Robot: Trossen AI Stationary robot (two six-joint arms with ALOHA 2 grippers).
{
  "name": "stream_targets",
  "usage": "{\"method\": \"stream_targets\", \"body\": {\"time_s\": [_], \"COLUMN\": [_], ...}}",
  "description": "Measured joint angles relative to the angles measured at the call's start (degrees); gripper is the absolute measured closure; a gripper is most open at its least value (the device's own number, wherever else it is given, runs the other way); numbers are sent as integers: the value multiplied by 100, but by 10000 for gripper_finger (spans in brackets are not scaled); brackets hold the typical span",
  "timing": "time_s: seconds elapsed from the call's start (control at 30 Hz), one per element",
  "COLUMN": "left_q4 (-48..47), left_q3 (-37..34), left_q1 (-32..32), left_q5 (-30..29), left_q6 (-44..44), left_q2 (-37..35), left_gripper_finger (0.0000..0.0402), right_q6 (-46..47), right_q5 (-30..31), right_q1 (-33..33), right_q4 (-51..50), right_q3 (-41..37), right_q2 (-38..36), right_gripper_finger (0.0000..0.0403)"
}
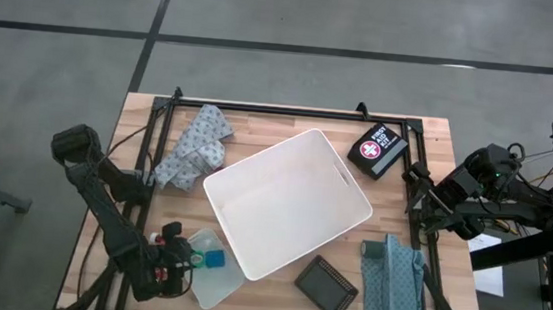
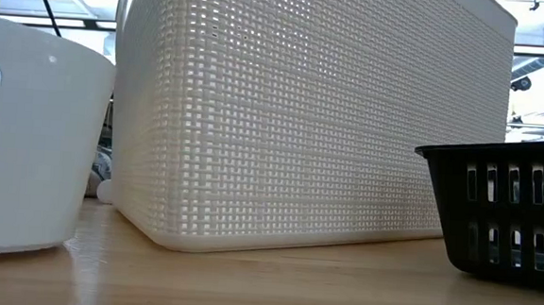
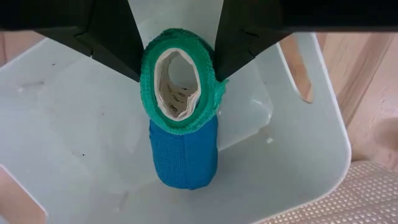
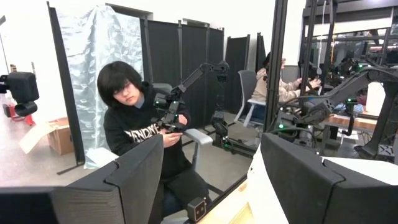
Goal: Pick & place medical supplies in basket/bin
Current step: Put the green bandage into the white bin
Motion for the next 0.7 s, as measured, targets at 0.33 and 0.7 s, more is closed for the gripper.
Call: {"method": "stream_targets", "body": {"time_s": [0.33,0.7], "left_q4": [9,43], "left_q3": [-3,-12], "left_q1": [0,0], "left_q5": [24,44], "left_q6": [0,2], "left_q2": [0,0], "left_gripper_finger": [210,130], "right_q6": [0,0], "right_q5": [2,0], "right_q1": [-2,-2], "right_q4": [0,0], "right_q3": [0,0], "right_q2": [0,0], "right_gripper_finger": [144,137]}}
